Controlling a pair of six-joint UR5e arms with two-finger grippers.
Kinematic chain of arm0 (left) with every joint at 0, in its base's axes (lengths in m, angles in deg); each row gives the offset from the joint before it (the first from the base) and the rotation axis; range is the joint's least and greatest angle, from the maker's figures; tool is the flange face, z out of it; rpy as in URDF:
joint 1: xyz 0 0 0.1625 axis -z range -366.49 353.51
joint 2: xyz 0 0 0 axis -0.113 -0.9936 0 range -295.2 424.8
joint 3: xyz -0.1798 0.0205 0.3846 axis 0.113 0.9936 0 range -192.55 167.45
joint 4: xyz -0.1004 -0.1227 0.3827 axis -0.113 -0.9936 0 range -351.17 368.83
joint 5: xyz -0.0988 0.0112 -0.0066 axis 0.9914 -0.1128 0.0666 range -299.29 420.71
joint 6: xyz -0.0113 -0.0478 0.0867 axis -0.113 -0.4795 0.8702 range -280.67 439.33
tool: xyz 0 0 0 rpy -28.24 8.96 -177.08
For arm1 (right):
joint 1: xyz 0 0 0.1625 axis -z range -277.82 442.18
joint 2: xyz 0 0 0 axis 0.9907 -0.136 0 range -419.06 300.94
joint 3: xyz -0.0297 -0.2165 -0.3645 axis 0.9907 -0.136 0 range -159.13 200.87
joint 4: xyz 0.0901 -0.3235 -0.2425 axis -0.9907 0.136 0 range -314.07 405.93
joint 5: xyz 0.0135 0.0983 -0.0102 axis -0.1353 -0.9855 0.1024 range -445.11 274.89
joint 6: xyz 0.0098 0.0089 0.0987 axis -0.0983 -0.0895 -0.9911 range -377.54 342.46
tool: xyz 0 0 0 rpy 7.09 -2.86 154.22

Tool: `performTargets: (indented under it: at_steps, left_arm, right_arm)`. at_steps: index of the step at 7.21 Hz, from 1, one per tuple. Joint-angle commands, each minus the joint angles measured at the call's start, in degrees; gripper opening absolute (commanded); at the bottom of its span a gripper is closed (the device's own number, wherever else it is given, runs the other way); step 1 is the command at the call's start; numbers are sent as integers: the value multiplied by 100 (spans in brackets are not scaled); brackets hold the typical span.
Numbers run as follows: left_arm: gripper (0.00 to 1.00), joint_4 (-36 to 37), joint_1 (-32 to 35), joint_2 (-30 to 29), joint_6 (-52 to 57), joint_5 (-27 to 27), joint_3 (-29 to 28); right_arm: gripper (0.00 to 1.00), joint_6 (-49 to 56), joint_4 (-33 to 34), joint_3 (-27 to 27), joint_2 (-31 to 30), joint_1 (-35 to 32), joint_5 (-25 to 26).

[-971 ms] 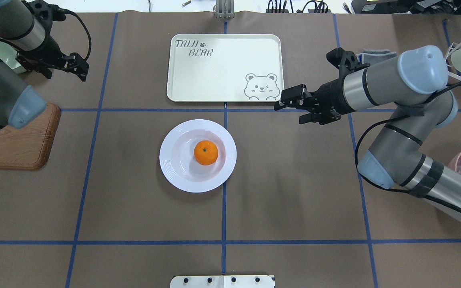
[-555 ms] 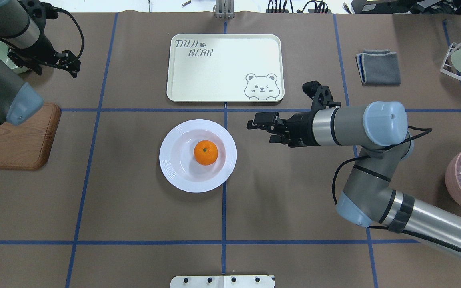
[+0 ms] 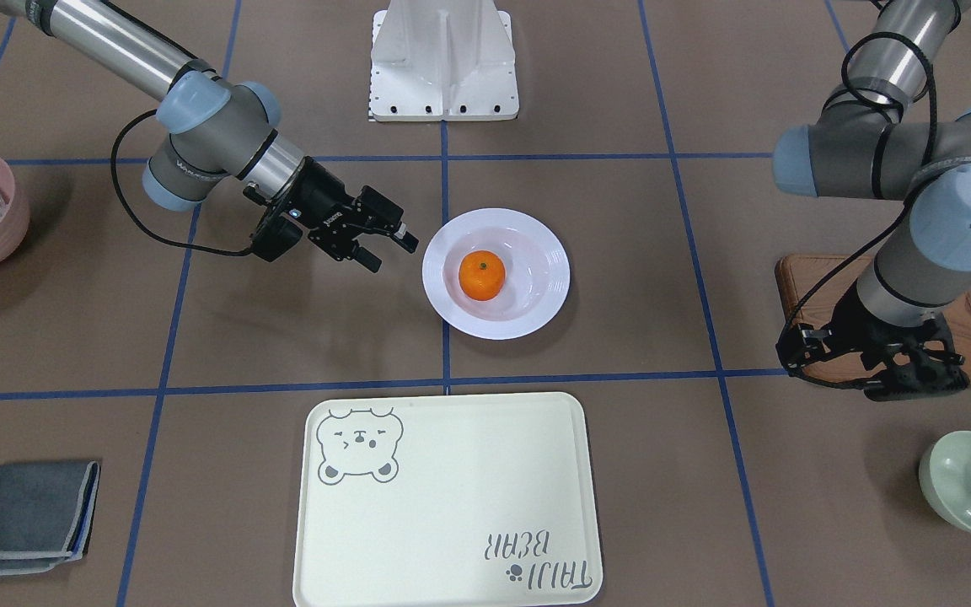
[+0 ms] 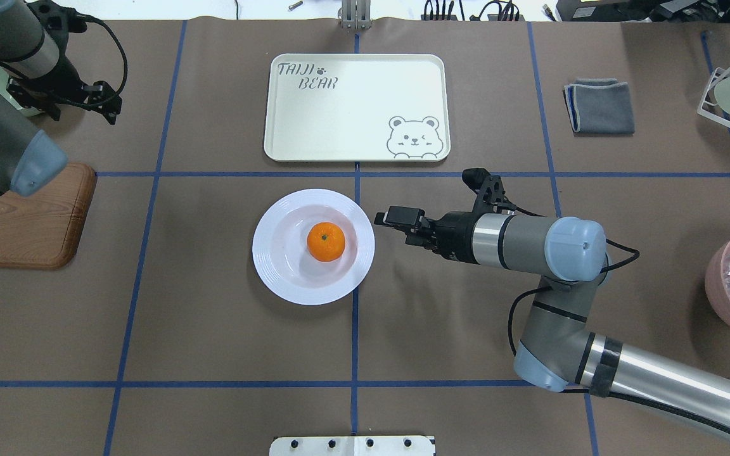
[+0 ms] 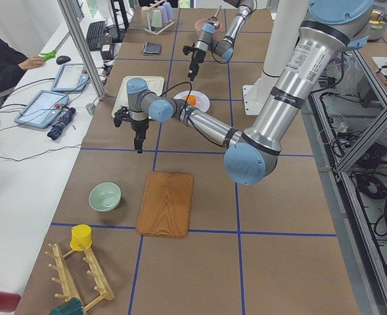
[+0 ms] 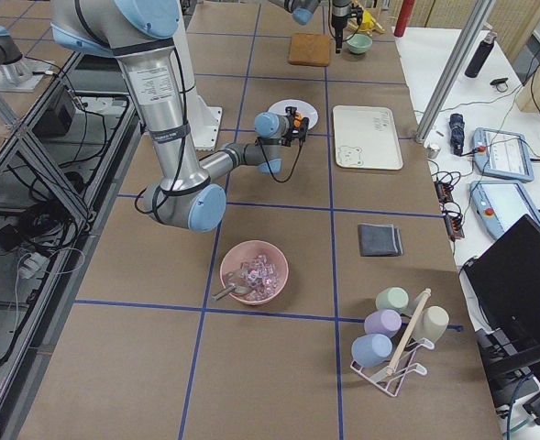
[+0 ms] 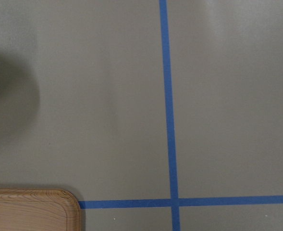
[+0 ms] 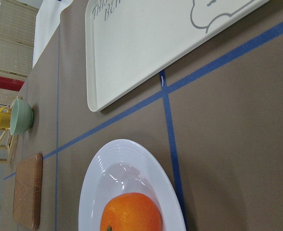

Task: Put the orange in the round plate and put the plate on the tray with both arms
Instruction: 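Grasp the rim of the white plate nearest the right gripper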

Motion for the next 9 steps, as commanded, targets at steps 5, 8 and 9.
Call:
performTargets:
  at_steps: [5,8,9]
  left_arm:
    - [99,-409,133,-6,7,8,-341]
    - [99,-391,274,3,7,17,-332]
    - [99,-383,275,3,7,17,-340]
  right_arm:
    - [100,-246,324,-381,463,88,78]
    - [100,-246,325,-530,472,158,78]
    - [100,-255,325,-540,525,184,78]
